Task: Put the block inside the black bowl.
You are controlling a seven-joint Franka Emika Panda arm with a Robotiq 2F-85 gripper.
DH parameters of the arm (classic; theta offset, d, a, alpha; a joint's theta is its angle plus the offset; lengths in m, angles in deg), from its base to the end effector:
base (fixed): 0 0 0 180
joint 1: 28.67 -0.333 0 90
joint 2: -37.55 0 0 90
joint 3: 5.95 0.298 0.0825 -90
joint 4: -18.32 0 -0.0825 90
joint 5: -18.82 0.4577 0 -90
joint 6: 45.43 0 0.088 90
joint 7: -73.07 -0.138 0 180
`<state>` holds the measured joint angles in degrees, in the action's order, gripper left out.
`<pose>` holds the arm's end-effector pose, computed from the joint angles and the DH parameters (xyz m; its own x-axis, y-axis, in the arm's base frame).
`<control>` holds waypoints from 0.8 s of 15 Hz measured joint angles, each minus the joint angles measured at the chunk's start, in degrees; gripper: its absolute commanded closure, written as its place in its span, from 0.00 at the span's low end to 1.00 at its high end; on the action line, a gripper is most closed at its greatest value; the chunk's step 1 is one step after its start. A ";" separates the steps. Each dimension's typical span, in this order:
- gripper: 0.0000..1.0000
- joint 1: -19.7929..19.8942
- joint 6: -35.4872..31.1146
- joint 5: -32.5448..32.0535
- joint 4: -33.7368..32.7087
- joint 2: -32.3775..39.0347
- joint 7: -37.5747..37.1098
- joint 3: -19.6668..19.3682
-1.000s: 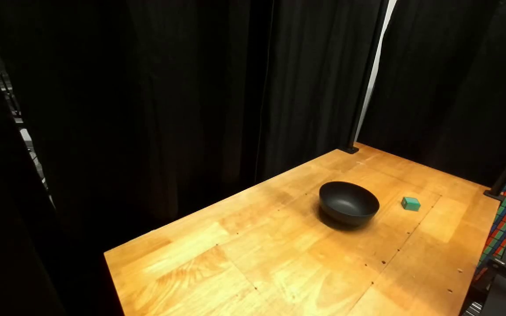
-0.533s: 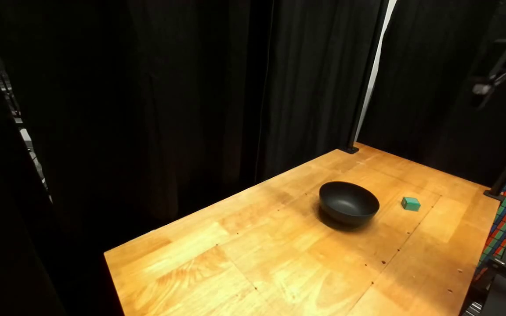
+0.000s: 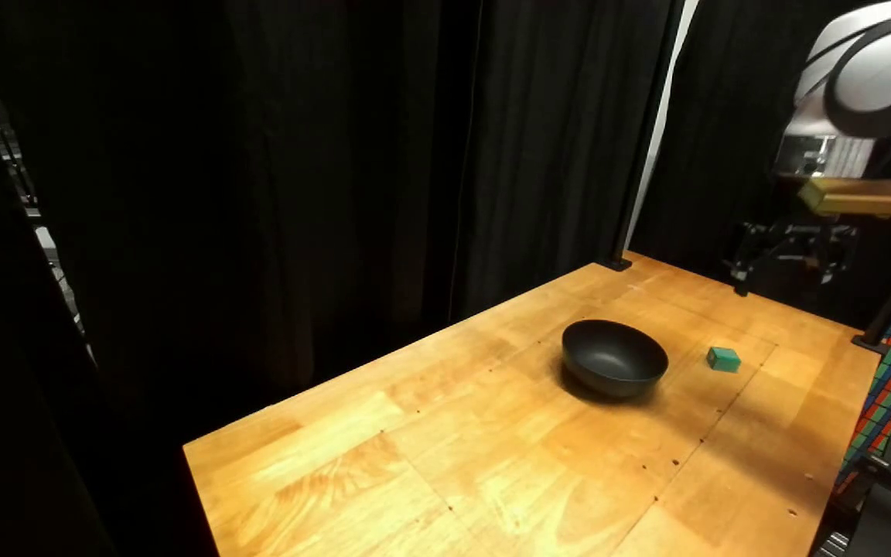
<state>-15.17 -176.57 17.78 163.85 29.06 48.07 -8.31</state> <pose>0.4649 -0.1320 0.2148 0.7604 -0.6431 -0.0906 -0.6415 -0.7655 0.0492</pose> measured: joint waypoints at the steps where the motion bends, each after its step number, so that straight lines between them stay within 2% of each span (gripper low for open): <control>1: 0.00 0.02 -2.04 0.00 -0.90 3.27 -0.66 -0.85; 6: 0.00 -0.04 -10.42 2.77 -6.55 17.50 -1.11 -4.77; 12: 0.00 -0.04 -12.89 9.70 -14.19 30.59 -0.59 -6.69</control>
<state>-15.21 -189.46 27.48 149.66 59.65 47.48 -15.00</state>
